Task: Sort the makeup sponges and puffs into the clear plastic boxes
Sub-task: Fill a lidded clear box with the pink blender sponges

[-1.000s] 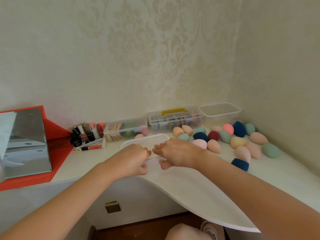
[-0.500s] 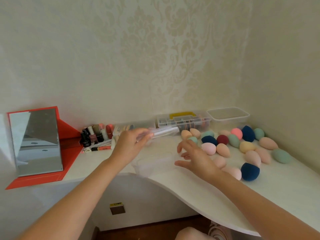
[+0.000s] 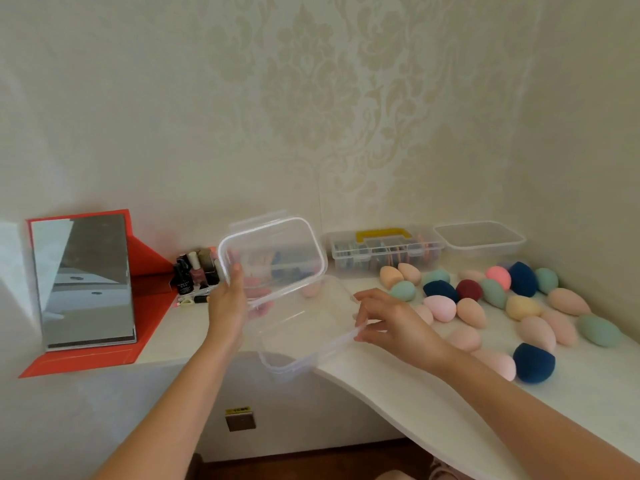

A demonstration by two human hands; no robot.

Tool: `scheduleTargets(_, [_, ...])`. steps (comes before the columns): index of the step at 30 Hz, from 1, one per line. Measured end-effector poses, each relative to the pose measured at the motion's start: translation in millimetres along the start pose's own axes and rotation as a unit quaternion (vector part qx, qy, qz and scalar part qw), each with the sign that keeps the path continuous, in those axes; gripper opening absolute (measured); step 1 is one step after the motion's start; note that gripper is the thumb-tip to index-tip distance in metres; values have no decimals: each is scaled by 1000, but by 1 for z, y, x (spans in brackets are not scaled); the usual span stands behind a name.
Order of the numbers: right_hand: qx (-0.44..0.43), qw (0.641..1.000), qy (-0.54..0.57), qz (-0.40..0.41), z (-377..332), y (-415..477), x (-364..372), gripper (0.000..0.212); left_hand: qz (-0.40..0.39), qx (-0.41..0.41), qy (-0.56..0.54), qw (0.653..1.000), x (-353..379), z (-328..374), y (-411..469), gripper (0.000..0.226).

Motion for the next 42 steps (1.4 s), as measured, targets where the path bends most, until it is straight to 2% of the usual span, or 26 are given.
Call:
scheduleTargets(3, [55,990,126,36,-3,23,-1,25,38,62,-27,997,-14,16,3,42])
scheduleTargets(5, [110,982,152,40,5,49,1,27,41,64,-14,997,-23,25,11,41])
scheduleTargets(9, [88,994,-50,-34,16,95,17,46,22,33,21,999,-41,36,24,41])
scheduleTargets(13, [36,982,-158,-100,13,118,39,64,23,13,56,998,-55,40,28,43])
scheduleTargets(15, [6,971,-212,-109,14,126,50,58,26,7,64,998,-61,39,31,44])
scheduleTargets(17, [0,966,-242,-93,17,129,55,43,28,-2,72,997,-67,38,34,42])
scheduleTargets(20, [0,970,-233,-75,19,131,53,31,32,-8,74,997,-72,36,36,41])
scheduleTargets(22, [31,977,-196,-75,17,129,46,29,33,-10,65,997,-71,34,37,42])
scheduleTargets(25, [110,992,-60,6,10,124,20,25,29,-20,24,999,-60,26,38,44])
scheduleTargets(28, [103,984,35,143,-2,113,-13,20,9,-35,-24,999,-40,14,37,45])
scheduleTargets(31, [99,971,68,204,-15,101,-38,16,-29,-45,-45,998,-13,0,35,54])
scheduleTargets(33, [117,972,78,186,-19,96,-46,15,-48,-50,-50,996,6,-9,34,54])
scheduleTargets(36, [159,980,44,114,-29,86,-43,35,-57,-42,-46,996,28,-20,29,49])
scheduleTargets(42, [146,988,-46,-27,-40,74,-14,37,-40,-26,-70,996,52,-35,20,46])
Point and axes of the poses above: each hand's wrist, its own y-axis towards the middle knuckle, its own x-axis out of the palm, z = x × y, the point moved 3 cm from there along y, towards the middle knuckle, and after that the axes turned 8 degrees about -y, right-handed, at the moved point
